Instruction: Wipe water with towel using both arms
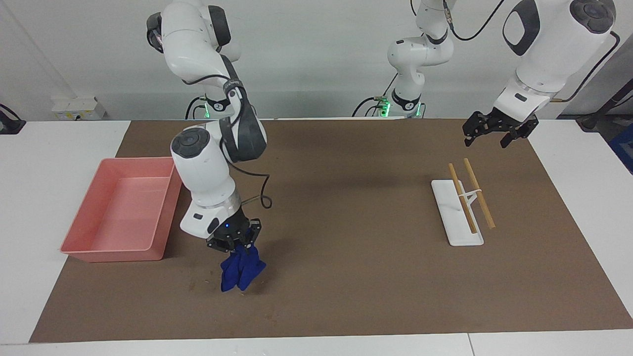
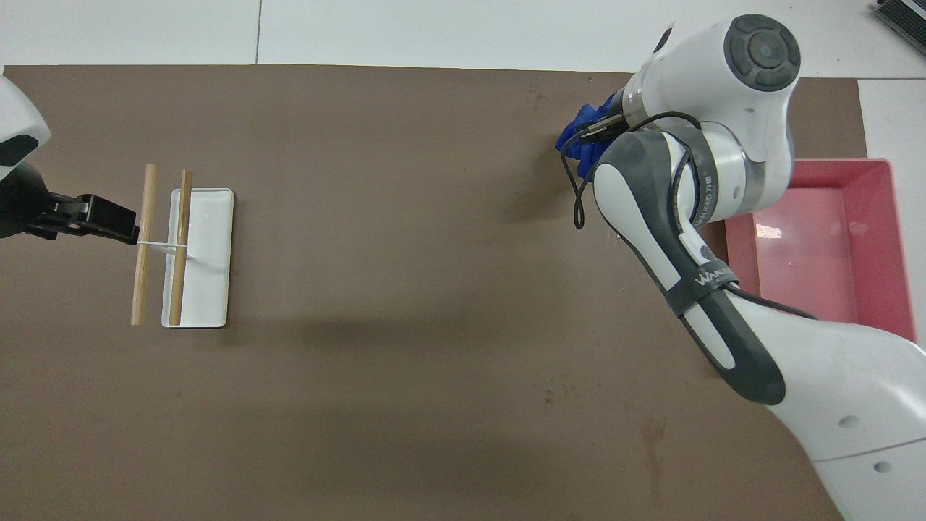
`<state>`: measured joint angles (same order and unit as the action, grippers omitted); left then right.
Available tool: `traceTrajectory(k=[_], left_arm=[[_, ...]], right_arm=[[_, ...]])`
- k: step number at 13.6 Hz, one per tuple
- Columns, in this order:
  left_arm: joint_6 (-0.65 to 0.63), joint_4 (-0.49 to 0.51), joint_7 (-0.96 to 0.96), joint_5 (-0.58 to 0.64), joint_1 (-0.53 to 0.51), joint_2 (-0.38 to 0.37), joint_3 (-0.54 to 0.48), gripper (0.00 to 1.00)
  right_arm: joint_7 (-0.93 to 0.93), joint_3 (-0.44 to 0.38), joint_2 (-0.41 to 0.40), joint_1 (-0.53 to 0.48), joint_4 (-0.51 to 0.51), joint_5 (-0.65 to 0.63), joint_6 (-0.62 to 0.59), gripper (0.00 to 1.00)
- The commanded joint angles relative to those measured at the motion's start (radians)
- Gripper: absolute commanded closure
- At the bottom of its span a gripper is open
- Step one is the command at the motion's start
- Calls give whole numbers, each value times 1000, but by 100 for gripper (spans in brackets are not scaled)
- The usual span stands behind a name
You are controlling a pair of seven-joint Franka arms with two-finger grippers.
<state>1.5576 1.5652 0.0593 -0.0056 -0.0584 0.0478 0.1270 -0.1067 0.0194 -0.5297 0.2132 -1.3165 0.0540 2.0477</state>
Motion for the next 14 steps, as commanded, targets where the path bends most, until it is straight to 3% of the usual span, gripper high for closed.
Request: traceTrajectory(k=[1,6,9,14], left_arm=[[-4,13,7,13,0,-17,-1,0],[77,22,8,-16,8,-16,3,0],[68,26,20,-17,5,-17,0,0],[67,32,10,-14,19,-19,3,0]], right_arm=[[-15,7,112,-15,-26,12,-150,100],[-13,2,304,-31,-96,7,-380,100],[-40,1,365,-69,-130,-6,-463,100],[-367,-1,402,-250,-217,-42,-454,100]])
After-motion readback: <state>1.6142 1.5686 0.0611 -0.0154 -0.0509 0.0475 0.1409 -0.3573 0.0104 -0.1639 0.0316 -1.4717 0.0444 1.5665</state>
